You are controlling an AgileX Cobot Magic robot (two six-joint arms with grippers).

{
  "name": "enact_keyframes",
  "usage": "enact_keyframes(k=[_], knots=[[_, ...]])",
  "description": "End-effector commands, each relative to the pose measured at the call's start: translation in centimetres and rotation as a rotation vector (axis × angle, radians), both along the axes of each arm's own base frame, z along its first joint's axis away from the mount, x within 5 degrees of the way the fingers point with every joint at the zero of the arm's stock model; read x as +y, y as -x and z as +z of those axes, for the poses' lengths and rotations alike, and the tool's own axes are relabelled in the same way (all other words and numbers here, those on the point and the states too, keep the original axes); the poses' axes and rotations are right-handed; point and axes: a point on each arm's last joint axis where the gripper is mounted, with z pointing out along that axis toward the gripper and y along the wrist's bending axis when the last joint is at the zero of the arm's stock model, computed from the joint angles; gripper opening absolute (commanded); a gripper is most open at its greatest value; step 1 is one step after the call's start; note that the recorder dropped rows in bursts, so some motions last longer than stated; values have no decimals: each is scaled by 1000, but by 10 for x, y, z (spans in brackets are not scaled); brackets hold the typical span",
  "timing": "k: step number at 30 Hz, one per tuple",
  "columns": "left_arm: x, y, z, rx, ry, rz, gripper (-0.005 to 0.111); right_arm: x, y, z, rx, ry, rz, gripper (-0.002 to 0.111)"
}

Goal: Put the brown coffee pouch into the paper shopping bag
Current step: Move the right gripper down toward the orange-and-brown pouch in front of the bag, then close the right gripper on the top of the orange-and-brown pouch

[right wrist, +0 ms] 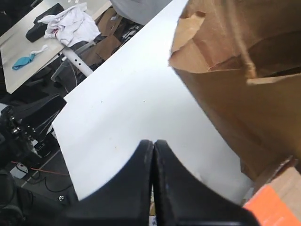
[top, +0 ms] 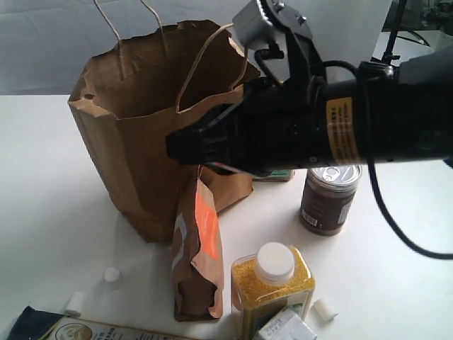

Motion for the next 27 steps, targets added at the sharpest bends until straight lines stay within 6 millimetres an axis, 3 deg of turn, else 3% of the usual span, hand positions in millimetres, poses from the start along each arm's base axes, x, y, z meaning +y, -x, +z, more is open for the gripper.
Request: enact_keyframes(k=[1, 2, 5, 8, 9, 13, 17, 21, 27], knots=[[0, 0, -1, -4, -2, 4, 0, 3, 24, 5, -87, -8, -49, 0], [0, 0, -1, -4, -2, 4, 0, 5, 39, 8, -150, -16, -36, 0], [0, 0, -1, -4, -2, 4, 0, 5, 56, 17, -391, -11, -73, 0], [0, 0, -1, -4, -2, 4, 0, 7, 80, 22, -623, 156, 50, 0], [0, 0, -1, -4, -2, 4, 0, 6, 83, 22, -627, 195, 74, 0], [0, 0, -1, -4, -2, 4, 0, 4, 80, 28, -537, 254, 12, 0], [0, 0, -1, -4, -2, 4, 0, -2, 66, 35, -328, 276, -207, 0], [0, 0, -1, -4, -2, 4, 0, -10, 57, 26, -151, 451, -378, 0], [0, 0, -1, -4, -2, 4, 0, 13, 53, 21, 52, 547, -266, 0]])
